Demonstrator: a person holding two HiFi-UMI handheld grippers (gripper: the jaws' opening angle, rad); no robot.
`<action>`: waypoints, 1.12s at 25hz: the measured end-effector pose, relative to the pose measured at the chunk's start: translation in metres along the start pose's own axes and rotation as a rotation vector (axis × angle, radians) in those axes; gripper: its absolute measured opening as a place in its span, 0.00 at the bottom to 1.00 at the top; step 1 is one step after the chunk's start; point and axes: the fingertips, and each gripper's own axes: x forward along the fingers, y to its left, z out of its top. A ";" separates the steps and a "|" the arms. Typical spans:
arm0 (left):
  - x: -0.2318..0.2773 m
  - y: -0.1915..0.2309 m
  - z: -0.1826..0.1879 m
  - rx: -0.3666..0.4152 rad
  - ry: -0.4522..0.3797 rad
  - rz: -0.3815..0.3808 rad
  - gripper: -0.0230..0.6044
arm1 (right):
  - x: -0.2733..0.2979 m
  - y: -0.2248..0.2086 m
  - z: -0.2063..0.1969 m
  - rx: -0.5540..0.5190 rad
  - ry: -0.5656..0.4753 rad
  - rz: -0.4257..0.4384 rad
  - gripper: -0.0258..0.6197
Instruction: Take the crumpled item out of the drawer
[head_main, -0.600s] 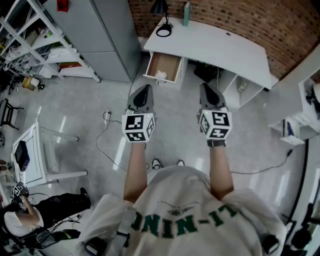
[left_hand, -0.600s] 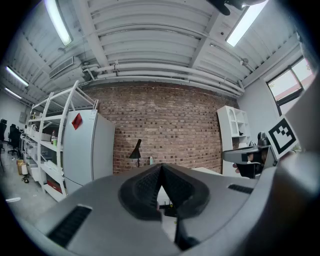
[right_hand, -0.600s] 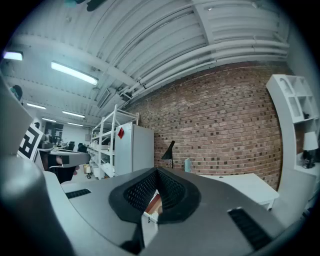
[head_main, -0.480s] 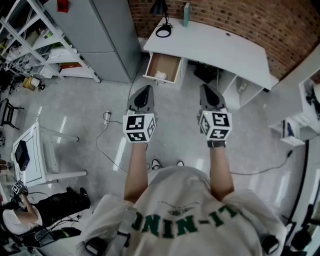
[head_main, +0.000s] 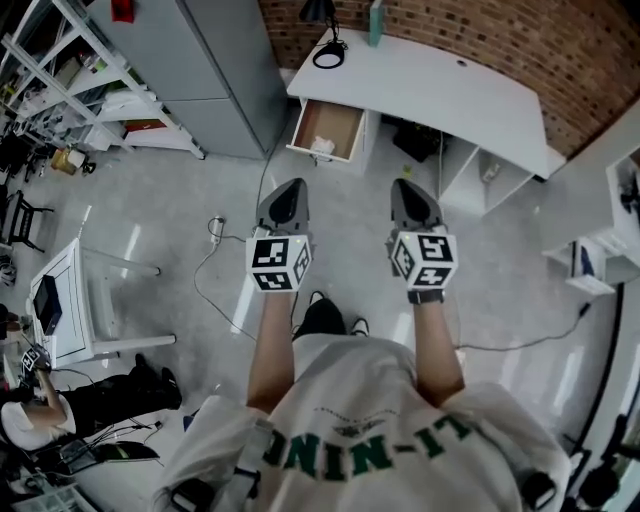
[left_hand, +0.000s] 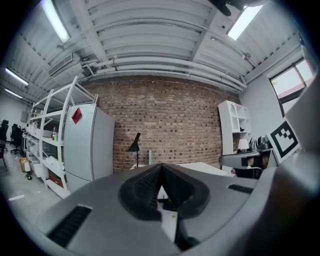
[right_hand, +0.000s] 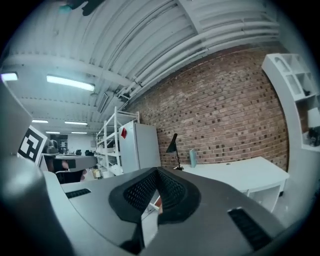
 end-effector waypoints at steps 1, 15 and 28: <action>0.004 0.003 -0.002 -0.003 0.006 0.001 0.03 | 0.005 0.002 -0.004 0.020 0.005 0.011 0.04; 0.153 0.109 0.011 -0.031 -0.046 -0.013 0.03 | 0.183 0.002 0.013 -0.024 0.023 0.043 0.04; 0.263 0.206 -0.004 -0.078 0.001 -0.047 0.03 | 0.328 0.014 0.002 -0.061 0.112 0.068 0.05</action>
